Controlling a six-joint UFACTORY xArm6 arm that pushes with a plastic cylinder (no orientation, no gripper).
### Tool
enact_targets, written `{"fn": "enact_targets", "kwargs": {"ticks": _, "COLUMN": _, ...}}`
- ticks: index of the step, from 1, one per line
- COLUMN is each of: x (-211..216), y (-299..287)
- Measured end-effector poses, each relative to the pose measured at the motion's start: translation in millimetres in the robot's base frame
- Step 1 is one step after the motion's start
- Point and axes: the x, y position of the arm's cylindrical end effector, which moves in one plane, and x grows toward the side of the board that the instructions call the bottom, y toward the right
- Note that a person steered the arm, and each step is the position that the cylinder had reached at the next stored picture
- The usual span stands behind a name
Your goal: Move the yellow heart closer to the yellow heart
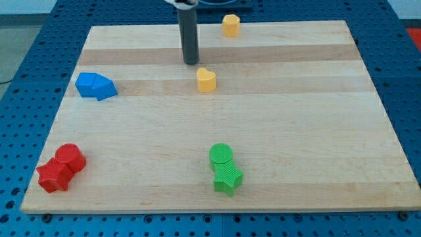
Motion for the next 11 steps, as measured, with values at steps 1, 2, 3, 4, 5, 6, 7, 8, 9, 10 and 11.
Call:
{"fn": "enact_targets", "kwargs": {"ticks": 1, "x": -58.8, "y": 0.5}}
{"fn": "enact_targets", "kwargs": {"ticks": 2, "x": -99.1, "y": 20.3}}
{"fn": "enact_targets", "kwargs": {"ticks": 3, "x": -99.8, "y": 47.1}}
{"fn": "enact_targets", "kwargs": {"ticks": 4, "x": -99.7, "y": 79.7}}
{"fn": "enact_targets", "kwargs": {"ticks": 5, "x": -100.3, "y": 95.2}}
{"fn": "enact_targets", "kwargs": {"ticks": 6, "x": -96.0, "y": 155.8}}
{"fn": "enact_targets", "kwargs": {"ticks": 7, "x": -78.8, "y": 193.4}}
{"fn": "enact_targets", "kwargs": {"ticks": 8, "x": -67.5, "y": 211.2}}
{"fn": "enact_targets", "kwargs": {"ticks": 9, "x": -43.8, "y": 230.7}}
{"fn": "enact_targets", "kwargs": {"ticks": 10, "x": -18.5, "y": 243.2}}
{"fn": "enact_targets", "kwargs": {"ticks": 11, "x": 9.8, "y": 250.6}}
